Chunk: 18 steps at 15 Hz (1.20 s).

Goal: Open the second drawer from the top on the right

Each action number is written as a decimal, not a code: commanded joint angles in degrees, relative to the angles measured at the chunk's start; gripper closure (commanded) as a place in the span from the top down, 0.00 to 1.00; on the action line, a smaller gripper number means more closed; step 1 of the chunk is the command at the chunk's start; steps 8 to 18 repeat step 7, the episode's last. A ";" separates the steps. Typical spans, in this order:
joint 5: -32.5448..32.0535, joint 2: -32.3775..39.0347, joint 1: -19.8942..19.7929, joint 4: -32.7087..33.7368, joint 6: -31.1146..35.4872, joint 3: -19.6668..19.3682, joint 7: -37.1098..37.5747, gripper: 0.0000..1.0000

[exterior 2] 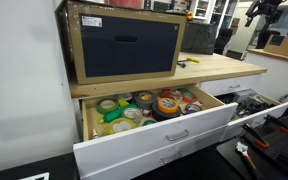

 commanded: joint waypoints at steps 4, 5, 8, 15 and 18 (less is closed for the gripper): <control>0.05 -3.68 1.96 -1.15 -1.18 1.62 3.32 1.00; 0.06 -4.21 2.11 -1.39 -1.33 1.77 3.49 1.00; 0.07 -4.55 2.09 -1.64 -1.36 1.76 3.50 1.00; 0.07 -4.55 2.09 -1.64 -1.36 1.76 3.50 1.00; 0.07 -4.55 2.09 -1.64 -1.36 1.76 3.50 1.00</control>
